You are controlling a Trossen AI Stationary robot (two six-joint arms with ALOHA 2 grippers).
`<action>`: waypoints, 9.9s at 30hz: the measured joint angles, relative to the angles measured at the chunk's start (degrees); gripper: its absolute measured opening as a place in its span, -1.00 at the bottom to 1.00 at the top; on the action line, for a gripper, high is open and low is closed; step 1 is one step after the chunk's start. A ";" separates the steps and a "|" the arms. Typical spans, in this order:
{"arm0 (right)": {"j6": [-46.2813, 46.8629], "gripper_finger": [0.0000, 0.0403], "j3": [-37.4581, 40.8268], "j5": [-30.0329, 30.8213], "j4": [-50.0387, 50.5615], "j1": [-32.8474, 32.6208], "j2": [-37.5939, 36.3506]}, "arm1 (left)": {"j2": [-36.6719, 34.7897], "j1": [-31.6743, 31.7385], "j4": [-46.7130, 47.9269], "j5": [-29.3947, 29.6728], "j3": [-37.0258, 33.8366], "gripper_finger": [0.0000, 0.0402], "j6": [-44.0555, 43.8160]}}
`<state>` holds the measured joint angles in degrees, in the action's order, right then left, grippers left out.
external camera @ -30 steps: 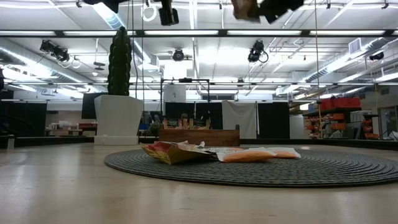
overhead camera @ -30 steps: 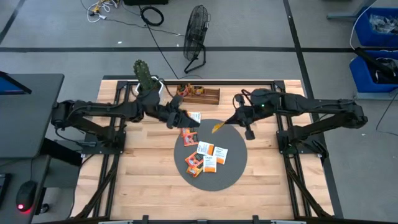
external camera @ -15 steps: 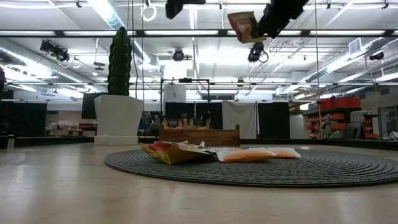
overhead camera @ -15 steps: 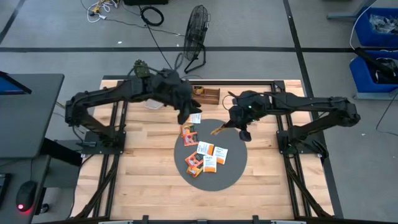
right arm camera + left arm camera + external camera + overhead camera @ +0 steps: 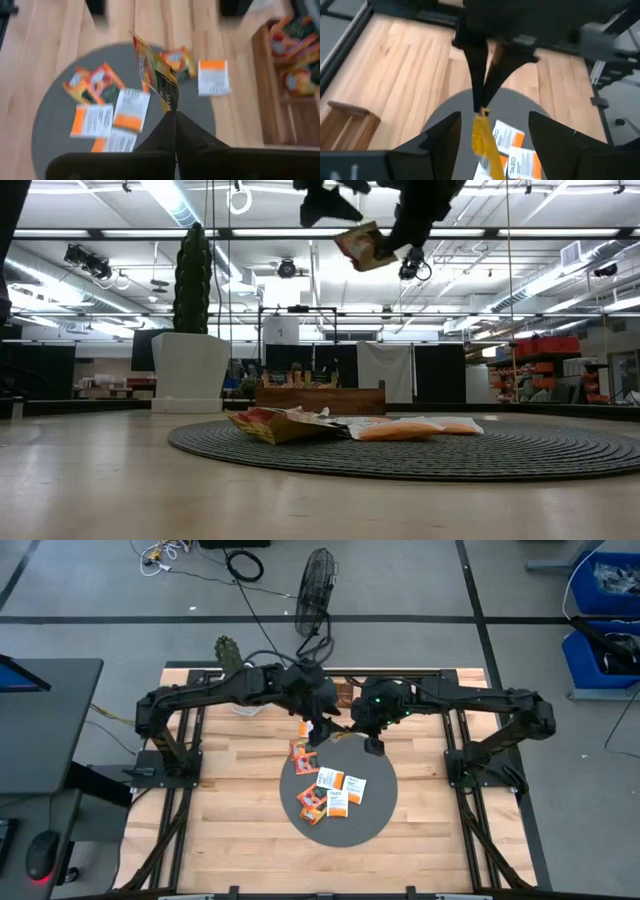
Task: Pick & Place Tea
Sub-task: Put the yellow tea bag into the middle section of the wooden organizer
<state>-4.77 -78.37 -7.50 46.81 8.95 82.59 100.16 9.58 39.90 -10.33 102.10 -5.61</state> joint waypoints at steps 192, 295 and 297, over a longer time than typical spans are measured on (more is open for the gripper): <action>21.23 -1.00 30.23 -19.51 -35.07 13.65 -16.65 | -3.43 12.52 -73.79 -19.10 -42.56 -0.35 -17.49; 24.01 0.00 30.23 -13.93 -33.90 6.40 -23.21 | 13.12 21.22 -22.35 11.30 -19.17 -0.99 45.33; 24.22 0.00 30.23 -13.93 -33.88 6.40 -23.21 | 14.00 21.49 -20.85 11.30 -19.32 -0.99 45.33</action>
<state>19.46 -48.14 -21.43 12.92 15.35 59.37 114.16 31.08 19.05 0.97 82.78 39.72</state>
